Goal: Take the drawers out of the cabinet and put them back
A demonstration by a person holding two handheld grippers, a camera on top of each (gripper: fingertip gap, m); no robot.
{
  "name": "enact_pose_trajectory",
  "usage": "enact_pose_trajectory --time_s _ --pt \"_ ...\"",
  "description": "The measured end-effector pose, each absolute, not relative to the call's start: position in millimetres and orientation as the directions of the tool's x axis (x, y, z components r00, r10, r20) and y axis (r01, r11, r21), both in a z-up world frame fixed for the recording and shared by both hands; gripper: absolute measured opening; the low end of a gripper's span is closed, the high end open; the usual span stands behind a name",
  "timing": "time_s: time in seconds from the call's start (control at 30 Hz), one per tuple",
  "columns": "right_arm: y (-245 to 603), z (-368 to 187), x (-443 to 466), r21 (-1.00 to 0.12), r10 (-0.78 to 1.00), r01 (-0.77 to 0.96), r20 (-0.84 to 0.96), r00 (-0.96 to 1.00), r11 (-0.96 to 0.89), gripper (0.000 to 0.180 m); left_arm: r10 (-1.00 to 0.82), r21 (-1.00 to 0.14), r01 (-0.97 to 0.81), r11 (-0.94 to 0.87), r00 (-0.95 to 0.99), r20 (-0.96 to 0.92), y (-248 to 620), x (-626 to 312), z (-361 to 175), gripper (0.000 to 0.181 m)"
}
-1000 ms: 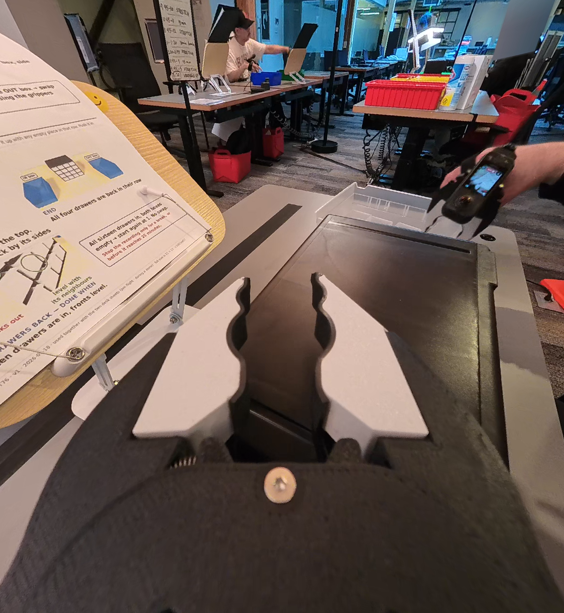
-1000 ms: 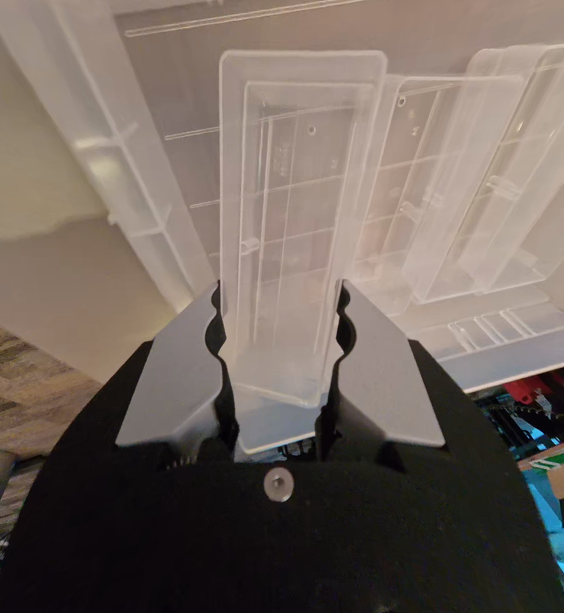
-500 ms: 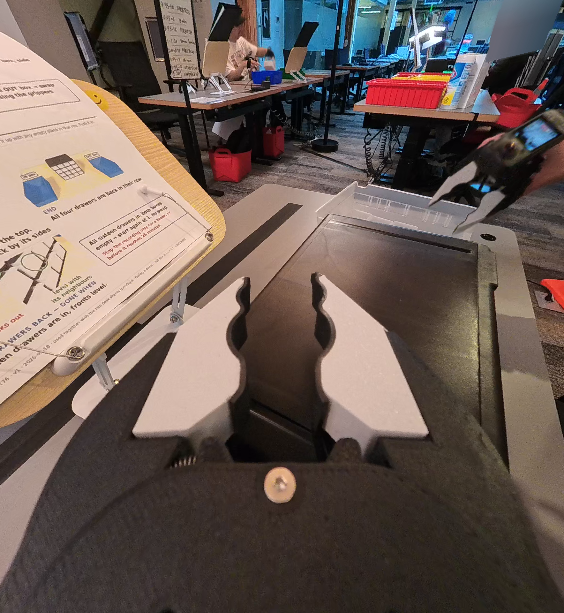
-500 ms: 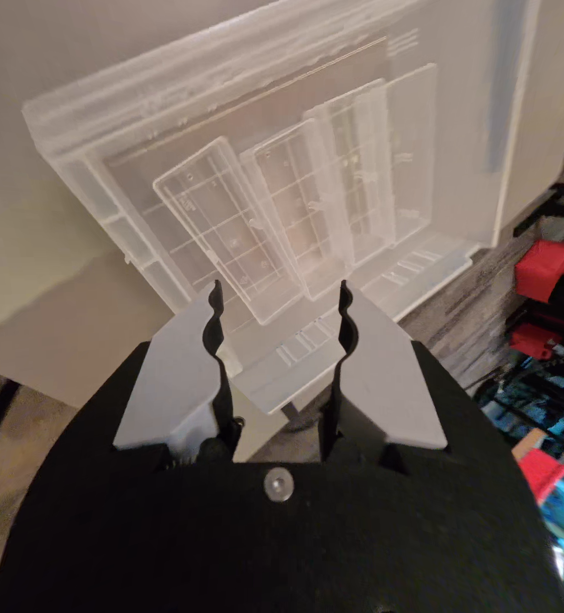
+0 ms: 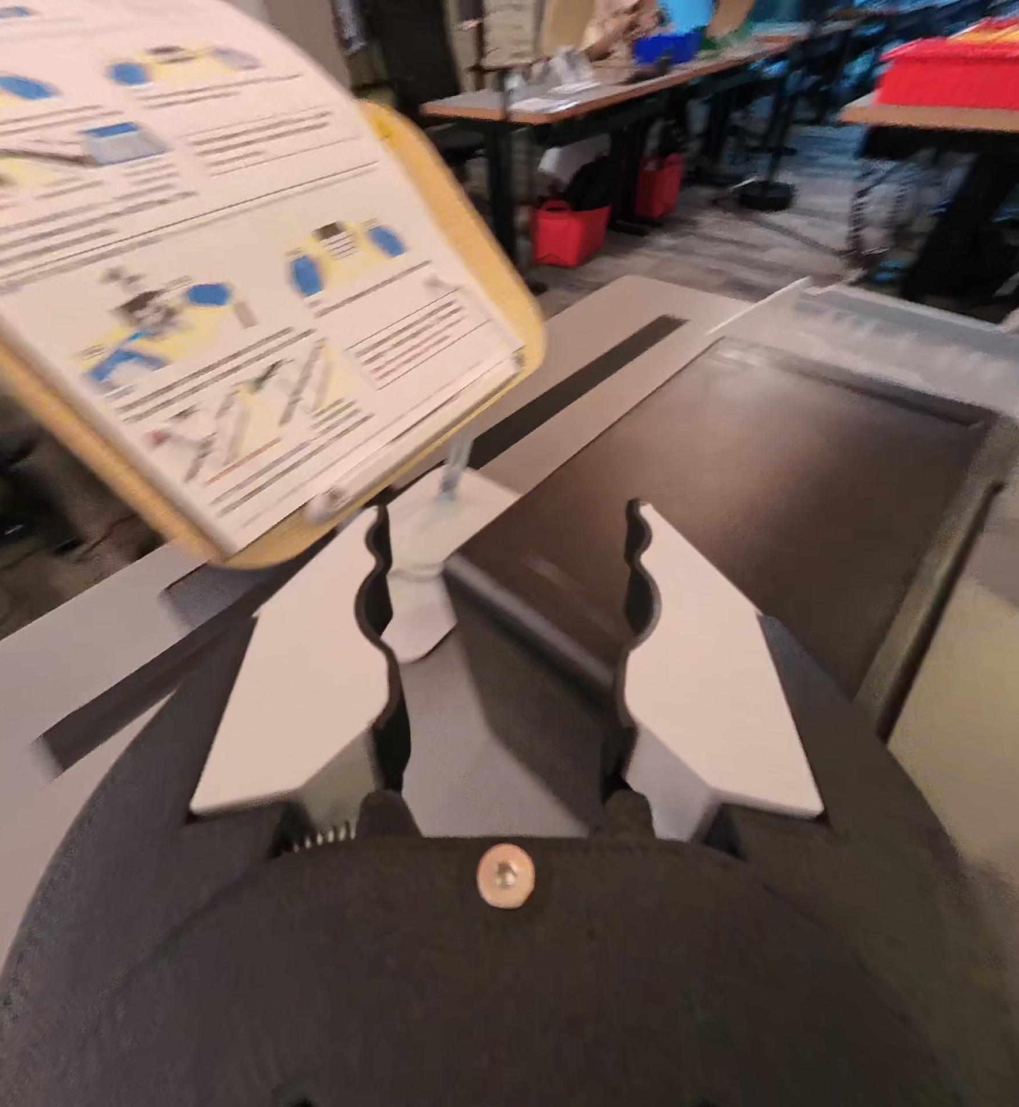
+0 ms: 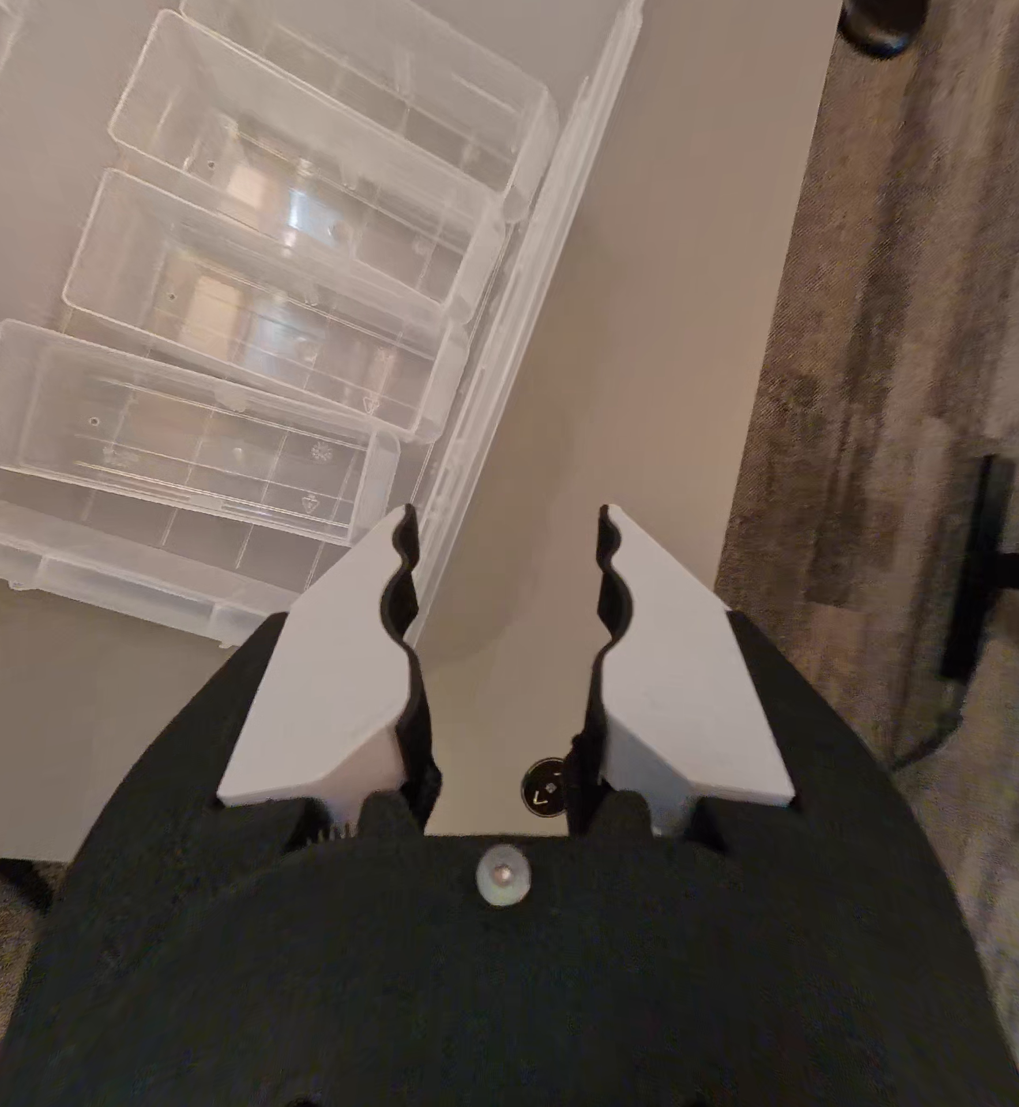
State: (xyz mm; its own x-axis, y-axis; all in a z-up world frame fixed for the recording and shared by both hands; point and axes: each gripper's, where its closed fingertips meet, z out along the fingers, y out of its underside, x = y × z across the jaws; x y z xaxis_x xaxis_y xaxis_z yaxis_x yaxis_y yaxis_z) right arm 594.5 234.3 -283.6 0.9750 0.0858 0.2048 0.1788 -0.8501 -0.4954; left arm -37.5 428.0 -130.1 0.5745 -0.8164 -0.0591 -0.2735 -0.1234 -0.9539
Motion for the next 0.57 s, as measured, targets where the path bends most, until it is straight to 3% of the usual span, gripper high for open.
enact_pose_trajectory --time_s 0.17,0.27,0.4,0.57 --pt "232 -303 596 -0.498 0.050 0.106 0.125 0.991 -0.861 0.050 -0.597 -0.859 -0.414 -0.299 0.784 -0.171 437 -175 -175 0.083" --pt "233 -309 587 -0.498 0.063 0.090 0.071 0.996 -0.863 0.030 -0.457 -0.776 -0.428 -0.463 0.866 -0.204 427 -262 -216 0.088" --pt "232 -310 578 -0.483 0.087 0.100 0.050 0.995 -0.870 0.019 -0.305 -0.704 -0.348 -0.619 0.933 -0.192 405 -344 -258 0.090" --pt "231 -310 574 -0.467 0.072 0.086 0.047 0.996 -0.880 0.009 -0.218 -0.619 -0.196 -0.760 0.975 -0.042 382 -387 -305 0.079"
